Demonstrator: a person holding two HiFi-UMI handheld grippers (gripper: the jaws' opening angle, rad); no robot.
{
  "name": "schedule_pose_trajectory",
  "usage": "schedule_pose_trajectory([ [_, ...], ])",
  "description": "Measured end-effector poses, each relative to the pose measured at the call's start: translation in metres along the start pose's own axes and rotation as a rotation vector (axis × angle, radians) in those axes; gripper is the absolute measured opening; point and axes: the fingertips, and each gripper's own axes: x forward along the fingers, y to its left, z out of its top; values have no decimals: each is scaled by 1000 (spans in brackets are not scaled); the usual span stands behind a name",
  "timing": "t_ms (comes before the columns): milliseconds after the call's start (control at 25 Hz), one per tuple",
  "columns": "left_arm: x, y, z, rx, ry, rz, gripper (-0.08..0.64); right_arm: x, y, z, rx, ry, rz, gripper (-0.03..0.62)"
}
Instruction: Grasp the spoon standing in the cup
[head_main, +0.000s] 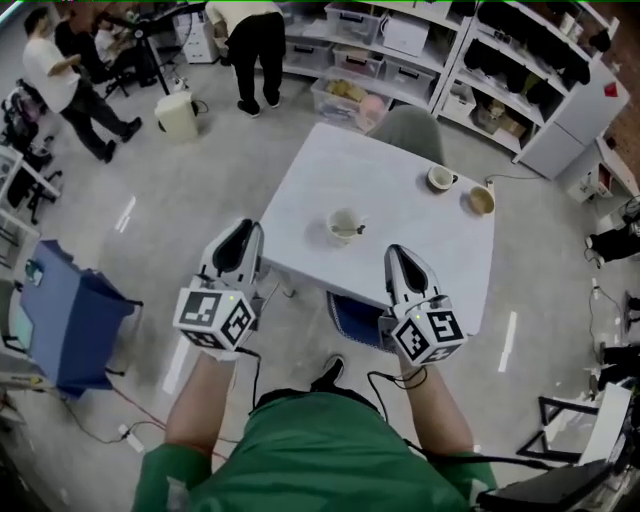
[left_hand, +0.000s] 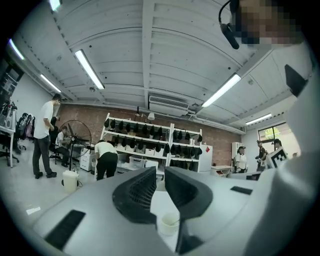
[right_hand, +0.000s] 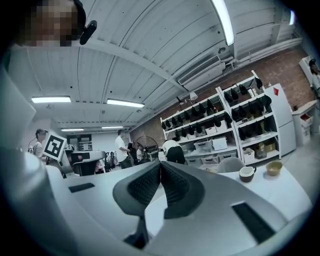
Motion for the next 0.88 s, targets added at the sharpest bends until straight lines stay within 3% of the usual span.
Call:
schedule_pose_trajectory([
  [160, 44, -3, -2, 28, -12, 14, 66, 36, -43, -16, 21, 49, 10, 25],
  [480, 93, 14, -28, 29, 65, 26, 66, 84, -97, -71, 147, 182, -38, 25],
  [680, 138, 43, -52, 1, 112, -25, 66, 120, -117, -100, 197, 247, -98, 25],
  [880, 177, 70, -78, -16, 168, -111, 66, 148, -140, -143, 284, 307, -213, 26],
])
